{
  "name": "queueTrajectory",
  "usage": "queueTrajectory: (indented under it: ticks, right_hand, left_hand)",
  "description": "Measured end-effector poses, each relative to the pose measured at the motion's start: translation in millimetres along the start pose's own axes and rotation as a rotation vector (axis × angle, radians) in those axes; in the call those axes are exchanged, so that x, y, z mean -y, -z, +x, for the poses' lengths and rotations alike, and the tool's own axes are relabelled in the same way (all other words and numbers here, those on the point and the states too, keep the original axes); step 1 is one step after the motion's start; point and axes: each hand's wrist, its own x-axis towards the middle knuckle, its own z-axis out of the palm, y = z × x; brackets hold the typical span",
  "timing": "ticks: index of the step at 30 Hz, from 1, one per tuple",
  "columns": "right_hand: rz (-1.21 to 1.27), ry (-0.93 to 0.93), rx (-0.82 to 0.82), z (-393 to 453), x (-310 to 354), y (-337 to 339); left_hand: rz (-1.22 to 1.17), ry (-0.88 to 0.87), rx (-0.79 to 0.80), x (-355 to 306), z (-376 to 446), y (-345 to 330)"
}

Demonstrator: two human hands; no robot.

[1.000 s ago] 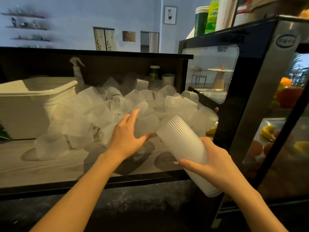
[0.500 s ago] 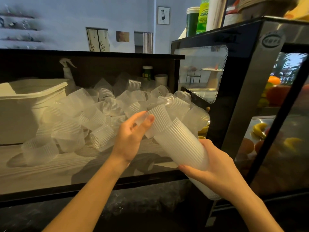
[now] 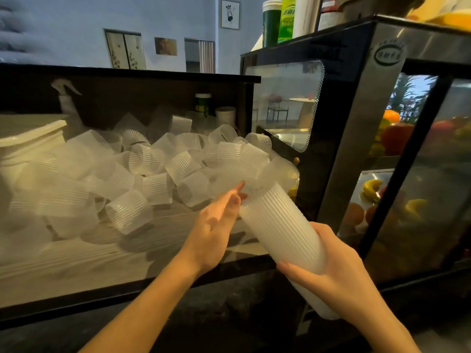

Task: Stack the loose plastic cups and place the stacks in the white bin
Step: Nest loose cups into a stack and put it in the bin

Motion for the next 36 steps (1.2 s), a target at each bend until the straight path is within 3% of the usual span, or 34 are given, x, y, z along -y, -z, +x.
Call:
queueTrajectory:
  ticks: [5, 9, 14, 21, 28, 36]
  right_hand:
    - [0.014, -0.086, -0.071, -4.3, -8.6, 10.4]
    - [-0.010, -0.123, -0.083, -1.4, -12.1, 15.5]
    - [-0.035, -0.130, -0.052, 6.2, -12.3, 16.4]
    - [-0.066, -0.125, -0.043, 19.2, -12.2, 11.5]
    - [-0.082, -0.135, -0.008, 23.5, -9.6, 13.0]
    - [-0.128, -0.121, 0.026, 27.7, -5.0, 13.2]
  left_hand:
    - [0.228, -0.006, -0.217, 7.7, 24.1, 6.2]
    - [0.528, -0.142, -0.396, 21.9, 39.0, 10.7]
    - [0.839, -0.189, -0.196, 36.2, 66.7, 26.8]
    - [0.837, -0.250, -0.125, 42.4, 81.6, 33.1]
    - [1.023, -0.398, 0.107, 43.8, 93.8, 53.7]
    - [1.040, -0.462, 0.036, 42.5, 95.0, 62.9]
